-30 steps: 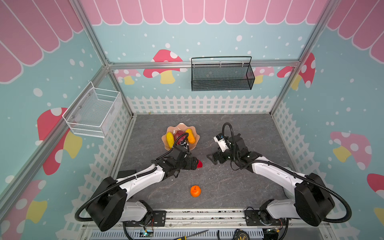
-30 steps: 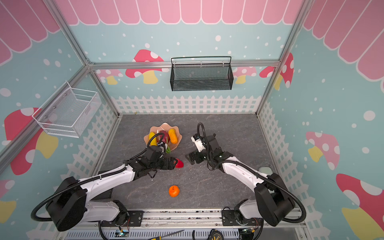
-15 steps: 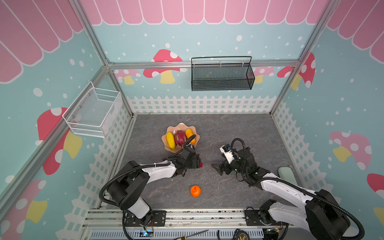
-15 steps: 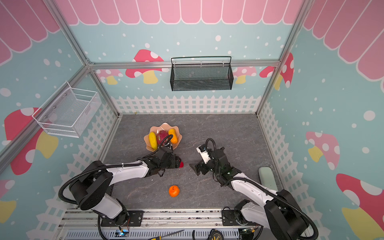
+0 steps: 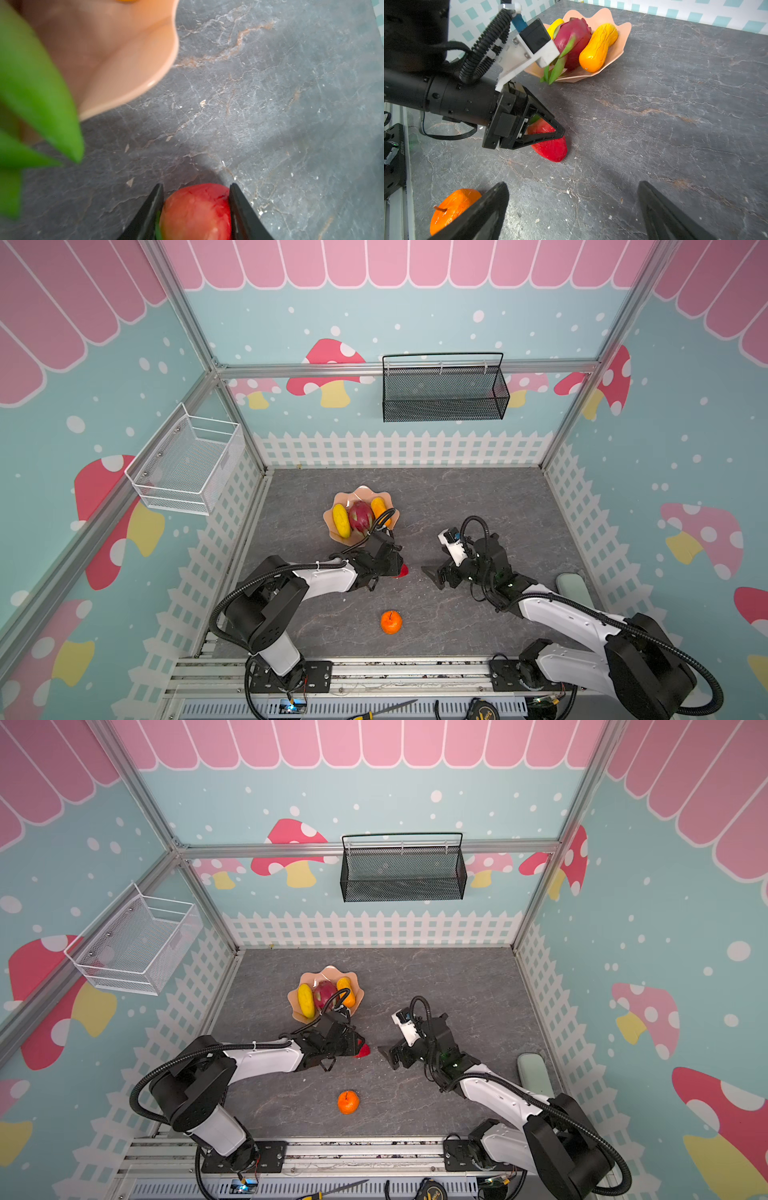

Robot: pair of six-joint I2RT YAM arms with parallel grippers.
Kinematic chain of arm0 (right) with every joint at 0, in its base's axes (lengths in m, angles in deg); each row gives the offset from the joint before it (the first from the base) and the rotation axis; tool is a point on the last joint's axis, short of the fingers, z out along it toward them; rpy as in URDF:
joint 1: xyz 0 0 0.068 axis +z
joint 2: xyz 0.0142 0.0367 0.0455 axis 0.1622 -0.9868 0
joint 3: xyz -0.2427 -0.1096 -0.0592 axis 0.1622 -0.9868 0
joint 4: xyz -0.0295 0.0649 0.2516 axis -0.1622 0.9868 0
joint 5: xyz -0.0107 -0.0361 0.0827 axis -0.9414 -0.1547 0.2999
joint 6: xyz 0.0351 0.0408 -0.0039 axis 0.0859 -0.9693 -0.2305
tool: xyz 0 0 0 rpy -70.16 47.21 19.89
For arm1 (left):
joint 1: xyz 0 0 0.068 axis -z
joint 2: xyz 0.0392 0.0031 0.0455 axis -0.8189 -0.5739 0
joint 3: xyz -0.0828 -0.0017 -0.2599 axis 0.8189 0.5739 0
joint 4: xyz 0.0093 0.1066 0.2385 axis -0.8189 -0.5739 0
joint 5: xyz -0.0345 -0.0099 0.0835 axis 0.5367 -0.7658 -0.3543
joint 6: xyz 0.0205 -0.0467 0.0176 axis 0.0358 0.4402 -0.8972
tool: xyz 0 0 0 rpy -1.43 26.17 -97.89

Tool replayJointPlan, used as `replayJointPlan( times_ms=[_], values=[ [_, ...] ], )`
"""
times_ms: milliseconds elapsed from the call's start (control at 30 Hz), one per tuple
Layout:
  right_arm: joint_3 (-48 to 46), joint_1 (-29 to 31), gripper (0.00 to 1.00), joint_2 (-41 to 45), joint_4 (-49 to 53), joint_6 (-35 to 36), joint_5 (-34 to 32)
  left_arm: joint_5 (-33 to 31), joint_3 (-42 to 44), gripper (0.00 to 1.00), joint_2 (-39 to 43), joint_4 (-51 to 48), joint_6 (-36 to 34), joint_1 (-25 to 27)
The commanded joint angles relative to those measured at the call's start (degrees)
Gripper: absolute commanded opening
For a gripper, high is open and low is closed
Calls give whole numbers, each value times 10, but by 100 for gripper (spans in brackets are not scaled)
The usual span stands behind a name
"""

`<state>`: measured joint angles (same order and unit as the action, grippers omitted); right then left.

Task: Place and organize the fake fruits in the fruit bowl
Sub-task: 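Lift the red strawberry and place it in the bowl with the left gripper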

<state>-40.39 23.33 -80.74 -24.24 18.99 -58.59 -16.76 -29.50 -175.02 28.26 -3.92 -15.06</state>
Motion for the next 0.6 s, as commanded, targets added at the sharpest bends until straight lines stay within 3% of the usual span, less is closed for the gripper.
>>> replayJointPlan(
  times_ms=[0, 267, 433, 567],
  values=[
    [-4, -1, 100, -11, -15, 10, 8, 18, -16, 41, 15, 5, 7, 3],
    [-40, 3, 100, 6, -122, -12, 110, -37, -34, 38, 141, -87, -35, -2],
    [-54, 34, 100, 12, -161, -14, 90, -106, -40, 39, 219, -159, -55, -45],
    [-40, 54, 100, -16, -155, -4, 83, -115, -26, 39, 260, -193, -51, -111]
  ],
)
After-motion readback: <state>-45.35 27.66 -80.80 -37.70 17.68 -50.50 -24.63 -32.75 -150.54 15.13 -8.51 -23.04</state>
